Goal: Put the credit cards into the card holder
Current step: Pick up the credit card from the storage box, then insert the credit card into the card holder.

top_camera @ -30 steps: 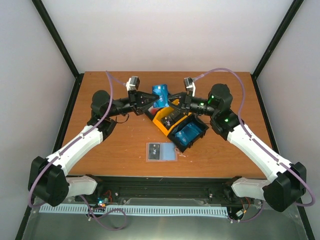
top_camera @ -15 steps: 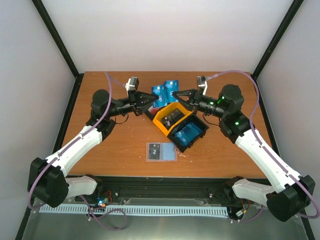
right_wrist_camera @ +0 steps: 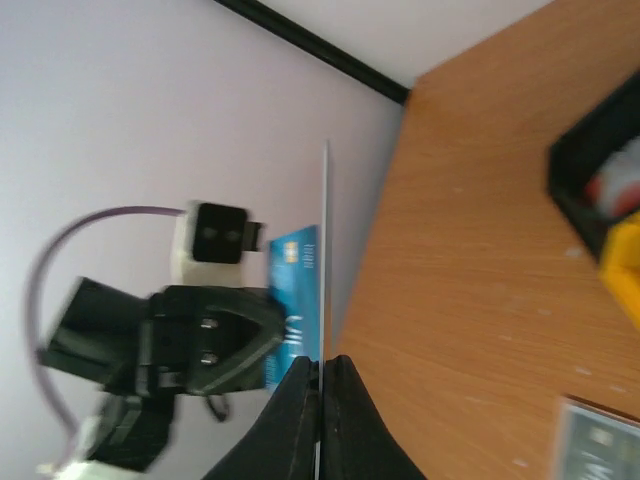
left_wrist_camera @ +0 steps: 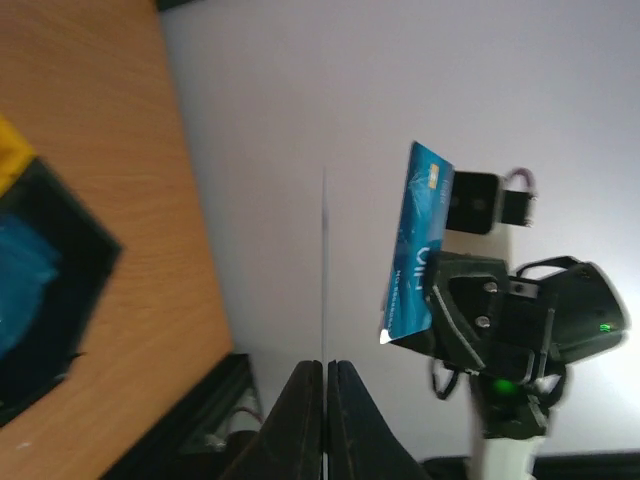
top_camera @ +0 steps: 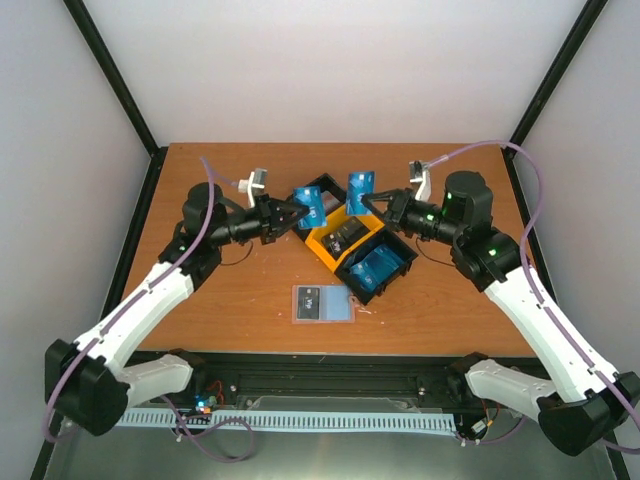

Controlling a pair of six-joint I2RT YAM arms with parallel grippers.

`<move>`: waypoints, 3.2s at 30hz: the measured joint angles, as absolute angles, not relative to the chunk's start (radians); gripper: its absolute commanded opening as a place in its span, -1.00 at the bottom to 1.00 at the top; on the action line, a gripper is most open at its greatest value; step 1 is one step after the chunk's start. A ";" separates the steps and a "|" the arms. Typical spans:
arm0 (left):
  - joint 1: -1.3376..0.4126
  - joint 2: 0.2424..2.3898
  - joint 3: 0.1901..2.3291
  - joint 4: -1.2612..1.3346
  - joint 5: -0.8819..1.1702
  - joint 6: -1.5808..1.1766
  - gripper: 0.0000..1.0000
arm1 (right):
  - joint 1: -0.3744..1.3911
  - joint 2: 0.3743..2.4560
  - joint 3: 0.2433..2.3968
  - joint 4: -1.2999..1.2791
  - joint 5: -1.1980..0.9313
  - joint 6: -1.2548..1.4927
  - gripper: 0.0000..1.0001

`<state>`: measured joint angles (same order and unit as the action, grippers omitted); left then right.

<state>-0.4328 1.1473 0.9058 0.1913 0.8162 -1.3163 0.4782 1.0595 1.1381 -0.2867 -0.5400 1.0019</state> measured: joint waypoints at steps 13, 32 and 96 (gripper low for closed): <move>-0.583 0.984 0.521 -0.128 0.587 -1.122 -0.99 | 0.776 1.095 0.950 -0.615 -0.270 0.774 -0.94; -0.641 1.166 0.485 -0.059 0.567 -1.090 -0.99 | 0.931 1.245 0.767 -0.758 0.036 0.548 -0.94; -0.701 1.415 0.322 0.471 0.432 -1.188 -0.99 | 0.937 1.406 0.742 -0.486 0.239 0.639 -0.95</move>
<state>-0.7006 1.4151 0.3222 0.4709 0.4324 -1.1877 0.9375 1.4063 0.7422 -0.4858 0.2386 0.6392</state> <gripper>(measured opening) 0.025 0.032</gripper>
